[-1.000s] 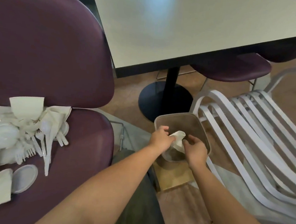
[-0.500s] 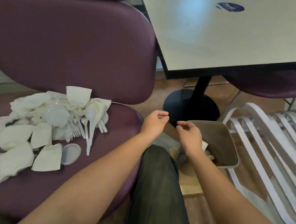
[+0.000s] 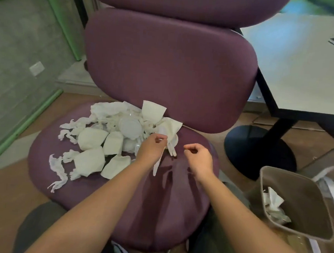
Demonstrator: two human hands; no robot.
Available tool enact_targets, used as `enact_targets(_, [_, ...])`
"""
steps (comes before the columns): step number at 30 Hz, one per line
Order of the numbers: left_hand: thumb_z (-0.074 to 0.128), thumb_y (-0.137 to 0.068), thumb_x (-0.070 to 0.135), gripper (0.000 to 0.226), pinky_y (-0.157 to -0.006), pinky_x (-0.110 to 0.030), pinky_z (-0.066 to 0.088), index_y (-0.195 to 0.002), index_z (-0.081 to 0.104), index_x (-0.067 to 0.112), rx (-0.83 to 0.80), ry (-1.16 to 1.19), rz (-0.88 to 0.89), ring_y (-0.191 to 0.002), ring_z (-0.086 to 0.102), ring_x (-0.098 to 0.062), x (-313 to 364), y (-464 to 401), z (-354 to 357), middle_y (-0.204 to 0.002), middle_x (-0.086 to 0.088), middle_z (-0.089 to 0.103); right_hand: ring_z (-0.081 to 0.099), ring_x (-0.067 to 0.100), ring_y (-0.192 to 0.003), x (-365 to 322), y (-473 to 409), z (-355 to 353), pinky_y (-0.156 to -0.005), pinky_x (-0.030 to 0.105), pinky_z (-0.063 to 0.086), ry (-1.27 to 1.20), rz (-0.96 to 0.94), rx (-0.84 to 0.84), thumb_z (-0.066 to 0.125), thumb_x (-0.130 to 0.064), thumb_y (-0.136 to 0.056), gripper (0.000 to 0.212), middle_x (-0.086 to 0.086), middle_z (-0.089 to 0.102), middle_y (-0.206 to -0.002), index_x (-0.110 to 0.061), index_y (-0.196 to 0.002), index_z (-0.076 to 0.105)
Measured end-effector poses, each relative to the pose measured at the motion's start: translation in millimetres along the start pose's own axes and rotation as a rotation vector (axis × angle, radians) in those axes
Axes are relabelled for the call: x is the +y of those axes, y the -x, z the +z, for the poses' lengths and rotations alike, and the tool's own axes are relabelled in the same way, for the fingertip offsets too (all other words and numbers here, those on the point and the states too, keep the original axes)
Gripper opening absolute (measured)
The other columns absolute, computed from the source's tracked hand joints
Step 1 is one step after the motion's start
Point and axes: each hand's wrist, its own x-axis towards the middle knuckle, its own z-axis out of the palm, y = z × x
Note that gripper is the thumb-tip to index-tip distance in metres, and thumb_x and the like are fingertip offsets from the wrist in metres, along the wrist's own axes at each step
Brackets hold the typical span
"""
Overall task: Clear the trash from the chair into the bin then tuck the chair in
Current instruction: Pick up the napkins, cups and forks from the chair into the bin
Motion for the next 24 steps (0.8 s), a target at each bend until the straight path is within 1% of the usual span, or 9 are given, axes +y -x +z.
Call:
enact_targets(3, [0.058,-0.091,0.029,0.013,-0.067,-0.028,0.05,-0.102,0.065,0.028,0.054,-0.016,-0.01,-0.079,0.067,-0.015,-9.8,-10.0,-32.0,-0.1,0.005,0.069,0.062,0.013,-0.086,-16.5,-5.1,27.1,-0.076,0.029,0.05,0.051,-0.046,-0.053,0.058,-0.016,-0.086,0.019,-0.008,0.068,-0.094,-0.023,-0.098,0.071])
enact_targets(5, [0.057,-0.092,0.032,0.014,-0.072,-0.032,0.053,-0.103,0.065,0.029,0.089,-0.046,-0.018,-0.08,0.066,-0.015,-17.7,-19.4,-52.7,-0.1,0.005,0.068,0.063,0.015,-0.088,-28.0,-10.9,46.4,-0.072,0.026,0.044,0.114,-0.081,-0.093,0.057,-0.014,-0.085,0.023,-0.007,0.067,-0.094,-0.024,-0.1,0.071])
enact_targets(7, [0.057,-0.093,0.032,0.015,-0.077,-0.036,0.053,-0.105,0.064,0.029,0.11,-0.057,-0.032,-0.083,0.066,-0.015,-23.1,-27.4,-66.8,-0.101,0.005,0.067,0.063,0.017,-0.091,-35.6,-17.5,61.3,-0.071,0.028,0.047,0.175,-0.111,-0.113,0.057,-0.016,-0.083,0.025,-0.008,0.067,-0.092,-0.028,-0.101,0.07])
enact_targets(10, [0.056,-0.093,0.03,0.018,-0.076,-0.034,0.052,-0.109,0.065,0.028,0.131,-0.061,-0.05,-0.088,0.065,-0.015,-30.5,-37.6,-81.3,-0.104,0.005,0.066,0.058,0.018,-0.102,-45.2,-29.5,78.6,-0.084,0.035,0.051,0.311,-0.19,-0.109,0.058,-0.021,-0.082,0.028,-0.008,0.064,-0.099,-0.03,-0.105,0.069])
enact_targets(14, [0.053,-0.094,0.029,0.021,-0.062,-0.025,0.044,-0.112,0.064,0.029,0.138,-0.097,-0.054,-0.085,0.064,-0.012,-34.2,-47.7,-90.0,-0.104,0.007,0.064,0.044,0.022,-0.116,-59.0,-53.2,96.4,-0.098,0.038,0.041,0.562,-0.345,-0.078,0.059,-0.026,-0.086,0.034,-0.003,0.059,-0.119,-0.028,-0.12,0.062])
enact_targets(16, [0.053,-0.094,0.029,0.021,-0.062,-0.026,0.043,-0.112,0.064,0.029,0.145,-0.099,-0.051,-0.085,0.063,-0.013,-36.5,-53.6,-91.2,-0.104,0.007,0.064,0.041,0.024,-0.119,-64.4,-65.2,106.5,-0.1,0.037,0.035,0.677,-0.432,-0.058,0.058,-0.029,-0.088,0.038,-0.001,0.055,-0.127,-0.029,-0.126,0.057])
enact_targets(19, [0.054,-0.093,0.028,0.02,-0.069,-0.028,0.045,-0.11,0.064,0.029,0.155,-0.084,-0.04,-0.083,0.063,-0.013,-39.7,-61.2,-91.7,-0.102,0.008,0.063,0.037,0.026,-0.121,-66.5,-79.9,119.0,-0.098,0.038,0.029,0.808,-0.498,-0.053,0.053,-0.035,-0.092,0.04,0.001,0.05,-0.133,-0.03,-0.132,0.052])
enact_targets(22, [0.054,-0.093,0.028,0.019,-0.07,-0.028,0.047,-0.108,0.065,0.031,0.163,-0.063,-0.029,-0.079,0.061,-0.007,-42.5,-68.7,-93.7,-0.098,0.012,0.061,0.039,0.026,-0.118,-64.6,-89.9,130.6,-0.095,0.037,0.029,0.908,-0.539,-0.063,0.052,-0.037,-0.093,0.039,0.0,0.051,-0.13,-0.029,-0.13,0.052])
enact_targets(24, [0.055,-0.093,0.027,0.018,-0.073,-0.029,0.048,-0.107,0.065,0.032,0.17,-0.044,-0.027,-0.08,0.06,-0.006,-43.4,-72.1,-94.8,-0.097,0.013,0.061,0.042,0.025,-0.114,-62.2,-91.6,136.5,-0.092,0.036,0.03,0.968,-0.589,-0.053,0.054,-0.036,-0.091,0.034,0.0,0.052,-0.124,-0.026,-0.124,0.055])
